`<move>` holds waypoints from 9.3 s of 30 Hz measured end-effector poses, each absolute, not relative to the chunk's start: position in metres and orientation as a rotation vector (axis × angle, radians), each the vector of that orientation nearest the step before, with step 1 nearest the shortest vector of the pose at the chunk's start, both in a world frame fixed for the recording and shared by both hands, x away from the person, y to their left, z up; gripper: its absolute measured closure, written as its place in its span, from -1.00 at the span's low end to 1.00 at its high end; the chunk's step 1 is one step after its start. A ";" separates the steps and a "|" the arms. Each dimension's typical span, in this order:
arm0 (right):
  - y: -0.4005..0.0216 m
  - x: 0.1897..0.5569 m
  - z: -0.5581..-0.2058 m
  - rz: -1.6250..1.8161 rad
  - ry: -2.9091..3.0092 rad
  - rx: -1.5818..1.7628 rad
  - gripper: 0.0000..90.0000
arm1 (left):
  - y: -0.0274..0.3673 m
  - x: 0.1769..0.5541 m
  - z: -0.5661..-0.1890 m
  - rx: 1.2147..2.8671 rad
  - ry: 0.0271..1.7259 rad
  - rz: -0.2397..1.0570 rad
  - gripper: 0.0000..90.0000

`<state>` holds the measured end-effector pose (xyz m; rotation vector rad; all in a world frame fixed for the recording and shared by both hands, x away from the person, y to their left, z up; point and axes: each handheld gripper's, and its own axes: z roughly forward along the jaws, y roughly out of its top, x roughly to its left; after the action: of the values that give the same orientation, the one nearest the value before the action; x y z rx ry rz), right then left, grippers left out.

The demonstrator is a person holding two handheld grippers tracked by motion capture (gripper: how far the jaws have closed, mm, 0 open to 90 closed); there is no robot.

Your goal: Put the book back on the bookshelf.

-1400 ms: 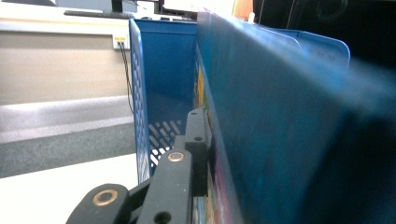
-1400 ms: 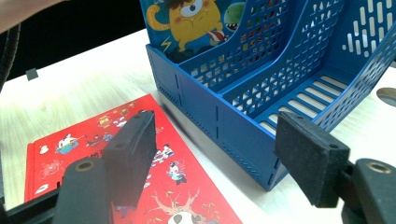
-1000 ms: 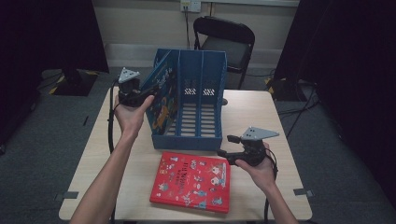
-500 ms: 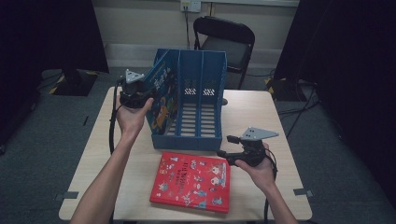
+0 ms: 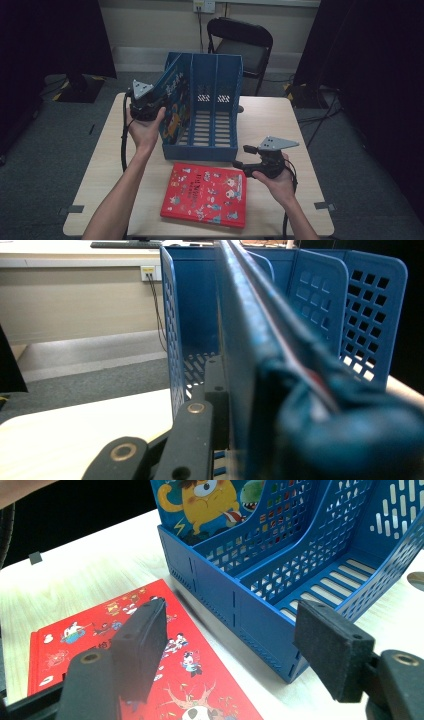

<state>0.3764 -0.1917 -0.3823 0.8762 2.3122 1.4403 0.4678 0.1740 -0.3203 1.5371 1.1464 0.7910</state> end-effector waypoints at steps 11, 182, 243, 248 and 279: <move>-0.193 0.377 -0.383 1.442 2.309 0.880 -0.35 | 0.171 0.464 -0.330 1.451 1.122 0.868 0.85; -0.192 0.380 -0.390 1.414 2.339 0.902 -0.35 | 0.158 0.471 -0.365 1.543 1.204 0.969 0.83; -0.197 0.377 -0.400 1.372 2.378 0.931 -0.35 | 0.214 0.415 -0.388 1.690 1.083 0.517 0.46; -0.206 0.369 -0.414 1.312 2.413 0.970 -0.33 | 0.217 0.403 -0.397 1.762 1.074 0.490 0.55; -0.205 0.366 -0.468 1.228 2.491 1.092 -0.49 | 0.170 0.364 -0.470 1.996 0.966 0.230 0.48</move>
<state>0.3659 -0.2051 -0.4684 1.0920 2.4915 1.2276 0.3642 0.1703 -0.4696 1.9963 0.9664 0.2295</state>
